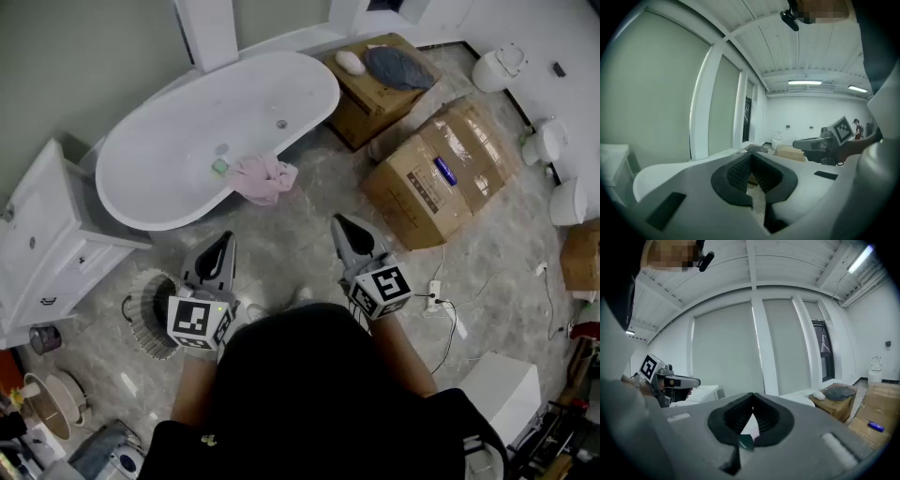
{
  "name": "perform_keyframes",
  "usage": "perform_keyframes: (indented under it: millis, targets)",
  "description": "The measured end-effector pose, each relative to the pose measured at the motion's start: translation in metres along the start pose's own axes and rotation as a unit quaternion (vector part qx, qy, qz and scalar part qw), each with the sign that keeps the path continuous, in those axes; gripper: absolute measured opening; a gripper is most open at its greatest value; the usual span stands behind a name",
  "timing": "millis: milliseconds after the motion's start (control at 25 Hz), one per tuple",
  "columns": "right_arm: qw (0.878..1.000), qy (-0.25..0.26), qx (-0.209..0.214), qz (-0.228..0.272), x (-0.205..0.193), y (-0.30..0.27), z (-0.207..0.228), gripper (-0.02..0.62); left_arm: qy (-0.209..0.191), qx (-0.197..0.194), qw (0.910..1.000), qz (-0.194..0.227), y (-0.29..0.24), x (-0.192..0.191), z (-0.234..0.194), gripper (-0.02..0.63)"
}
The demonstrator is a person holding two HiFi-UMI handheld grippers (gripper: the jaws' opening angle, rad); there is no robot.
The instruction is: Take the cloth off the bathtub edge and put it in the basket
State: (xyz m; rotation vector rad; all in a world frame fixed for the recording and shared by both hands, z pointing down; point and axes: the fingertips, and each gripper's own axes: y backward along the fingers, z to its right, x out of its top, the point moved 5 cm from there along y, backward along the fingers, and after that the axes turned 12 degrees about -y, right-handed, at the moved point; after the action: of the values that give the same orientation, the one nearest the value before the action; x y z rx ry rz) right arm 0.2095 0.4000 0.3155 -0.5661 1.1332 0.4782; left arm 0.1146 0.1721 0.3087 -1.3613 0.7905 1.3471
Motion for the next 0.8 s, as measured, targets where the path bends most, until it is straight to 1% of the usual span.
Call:
perform_keyframes:
  millis: [280,480,560,640,800]
  targets:
    - [1.0,-0.006,0.003,0.005,0.007,0.013,0.035,-0.005,0.003,0.004,1.0,-0.008,-0.026,0.006,0.025,0.014]
    - [0.999,-0.039,0.015,0.013,0.013,0.027,0.071,-0.003,-0.001,0.001,0.9998,-0.019,-0.05,0.013,0.053,0.014]
    - [0.999,-0.037,0.017,0.011,0.012,0.032,0.082,-0.003,-0.007,0.002,0.9997,-0.024,-0.056,0.012,0.061,0.014]
    - [0.999,-0.036,0.013,0.009,0.01,0.033,0.094,-0.003,-0.007,0.008,0.9995,-0.031,-0.06,0.008,0.064,0.014]
    - [0.998,-0.06,0.009,0.005,0.006,0.026,0.11,-0.003,0.012,0.018,0.9988,-0.045,-0.066,-0.004,0.059,0.014]
